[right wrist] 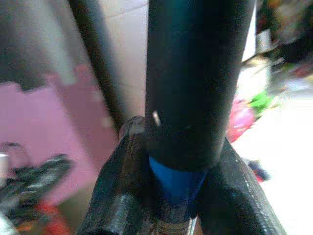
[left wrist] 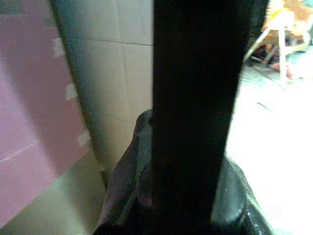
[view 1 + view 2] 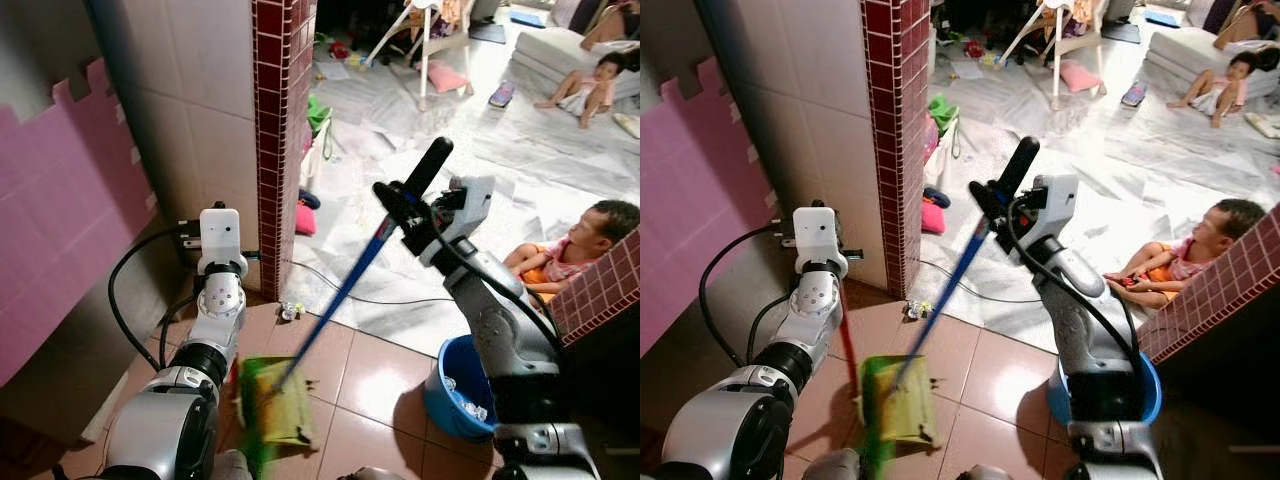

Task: Sweep floor

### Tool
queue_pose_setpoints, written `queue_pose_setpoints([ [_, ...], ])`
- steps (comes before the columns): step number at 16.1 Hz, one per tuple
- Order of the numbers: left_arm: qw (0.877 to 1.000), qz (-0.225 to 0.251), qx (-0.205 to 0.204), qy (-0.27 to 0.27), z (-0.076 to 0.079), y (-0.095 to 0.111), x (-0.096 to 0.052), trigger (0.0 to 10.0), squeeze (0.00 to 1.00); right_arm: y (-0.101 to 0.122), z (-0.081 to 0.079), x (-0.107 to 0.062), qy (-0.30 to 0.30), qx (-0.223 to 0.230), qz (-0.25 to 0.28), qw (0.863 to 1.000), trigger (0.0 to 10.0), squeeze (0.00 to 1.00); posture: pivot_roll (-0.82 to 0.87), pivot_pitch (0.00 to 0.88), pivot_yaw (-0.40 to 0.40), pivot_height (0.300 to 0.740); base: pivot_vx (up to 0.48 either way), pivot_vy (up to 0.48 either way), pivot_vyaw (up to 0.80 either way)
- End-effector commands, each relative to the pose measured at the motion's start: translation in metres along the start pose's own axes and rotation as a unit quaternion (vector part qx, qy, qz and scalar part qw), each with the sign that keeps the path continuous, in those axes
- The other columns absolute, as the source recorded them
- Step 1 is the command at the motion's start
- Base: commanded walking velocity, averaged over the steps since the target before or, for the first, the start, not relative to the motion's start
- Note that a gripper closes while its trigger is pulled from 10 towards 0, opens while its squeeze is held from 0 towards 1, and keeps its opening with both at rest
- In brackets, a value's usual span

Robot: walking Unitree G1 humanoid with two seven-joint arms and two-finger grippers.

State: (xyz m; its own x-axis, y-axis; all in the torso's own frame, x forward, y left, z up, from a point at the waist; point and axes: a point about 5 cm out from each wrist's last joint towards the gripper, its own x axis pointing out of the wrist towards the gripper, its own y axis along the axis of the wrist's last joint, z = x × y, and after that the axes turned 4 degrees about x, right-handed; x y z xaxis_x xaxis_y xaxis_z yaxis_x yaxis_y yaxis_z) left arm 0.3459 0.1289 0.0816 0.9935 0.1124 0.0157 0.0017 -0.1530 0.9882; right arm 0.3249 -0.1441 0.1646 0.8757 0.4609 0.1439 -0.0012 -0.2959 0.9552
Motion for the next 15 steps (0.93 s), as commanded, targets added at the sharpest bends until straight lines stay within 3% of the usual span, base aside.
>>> queue_pose_setpoints([
  [1,0.999,-0.027,-0.003,-0.021,0.006,-0.006,-0.001,10.0,0.00,0.029,0.009,0.002,-0.029,-0.096,0.048,0.994,10.0,0.00,-0.11,0.000,-0.058,0.740,0.000,0.000,0.00],
  [3,0.998,-0.050,0.005,-0.030,0.005,-0.013,-0.003,10.0,0.00,0.029,0.015,0.001,-0.051,-0.116,0.052,0.991,10.0,0.00,-0.11,0.000,-0.058,0.740,0.000,0.000,0.00],
  [7,0.996,-0.063,0.026,-0.049,0.007,-0.015,-0.003,10.0,0.00,0.017,0.011,-0.001,-0.039,-0.153,0.031,0.987,10.0,0.00,-0.10,0.000,-0.059,0.740,0.000,0.000,0.00],
  [12,0.993,-0.091,0.053,-0.052,0.004,-0.022,-0.003,10.0,0.00,-0.015,0.005,-0.007,-0.026,-0.155,-0.008,0.987,10.0,0.00,-0.09,0.000,-0.048,0.740,0.000,0.000,0.00],
  [15,0.997,-0.051,0.023,-0.047,0.004,-0.005,0.005,10.0,0.00,-0.022,0.000,-0.009,-0.017,-0.155,-0.017,0.988,10.0,0.00,-0.09,0.000,-0.047,0.740,0.000,0.000,0.00],
])
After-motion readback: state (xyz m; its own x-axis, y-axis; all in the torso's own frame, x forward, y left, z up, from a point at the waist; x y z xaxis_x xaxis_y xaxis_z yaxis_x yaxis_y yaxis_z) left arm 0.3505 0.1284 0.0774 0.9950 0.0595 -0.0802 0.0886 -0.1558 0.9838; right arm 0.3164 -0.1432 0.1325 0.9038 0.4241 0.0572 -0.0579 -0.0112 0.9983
